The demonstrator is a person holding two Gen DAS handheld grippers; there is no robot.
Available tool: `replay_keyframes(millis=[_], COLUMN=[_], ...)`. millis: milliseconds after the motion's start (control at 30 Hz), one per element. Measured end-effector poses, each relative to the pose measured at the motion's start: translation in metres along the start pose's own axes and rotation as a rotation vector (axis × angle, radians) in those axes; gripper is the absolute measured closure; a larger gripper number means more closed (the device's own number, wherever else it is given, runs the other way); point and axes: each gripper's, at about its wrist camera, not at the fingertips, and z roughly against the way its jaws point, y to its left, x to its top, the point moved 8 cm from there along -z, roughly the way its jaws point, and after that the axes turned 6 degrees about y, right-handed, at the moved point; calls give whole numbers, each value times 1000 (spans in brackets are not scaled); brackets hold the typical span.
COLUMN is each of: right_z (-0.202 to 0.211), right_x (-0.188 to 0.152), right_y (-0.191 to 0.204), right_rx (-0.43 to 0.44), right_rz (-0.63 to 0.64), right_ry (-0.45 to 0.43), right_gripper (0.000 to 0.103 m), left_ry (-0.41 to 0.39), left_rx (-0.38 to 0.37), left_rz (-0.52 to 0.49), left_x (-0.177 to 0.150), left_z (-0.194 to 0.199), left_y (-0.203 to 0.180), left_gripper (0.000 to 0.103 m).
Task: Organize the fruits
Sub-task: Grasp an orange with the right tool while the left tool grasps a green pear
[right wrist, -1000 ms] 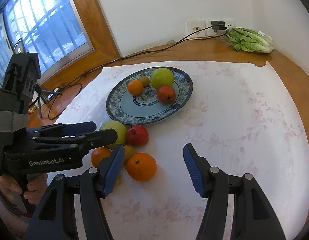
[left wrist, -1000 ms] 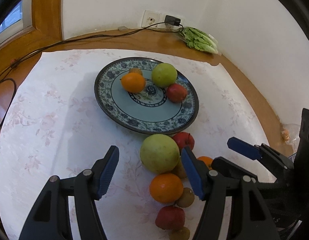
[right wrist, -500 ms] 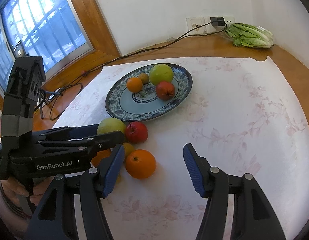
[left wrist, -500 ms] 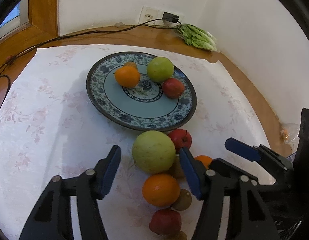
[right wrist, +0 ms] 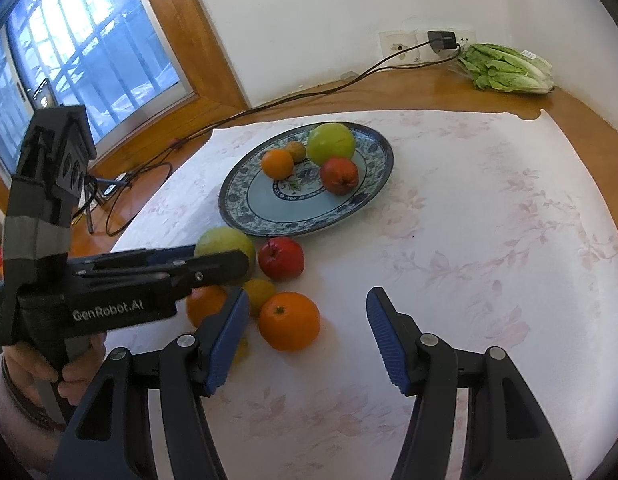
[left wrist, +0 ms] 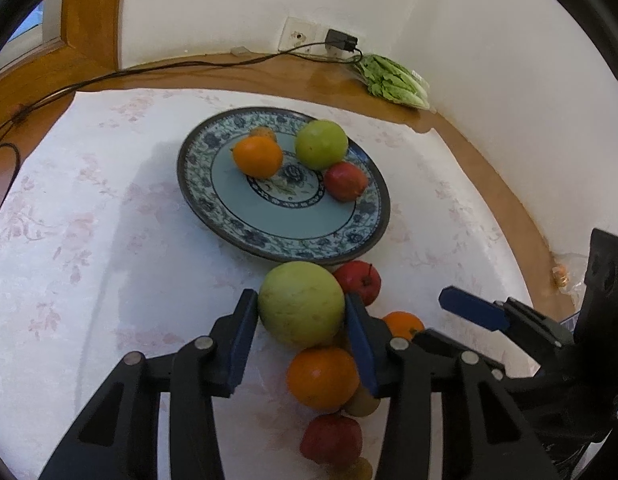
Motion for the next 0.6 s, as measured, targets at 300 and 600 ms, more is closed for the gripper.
replay_keyframes(millis=[300,600], right_z=[-11,-17], right_x=[-7,-10], right_y=[7,8], right_rx=[32,36], right_rz=[23,28], right_ry=[43,66], right_gripper=[48,62], left_ry=[-29,-36], left_rx=[13,15], left_rz=[13,18], left_x=[4,5], left_z=[10,12], left_y=[10,12], left_gripper=[57,57])
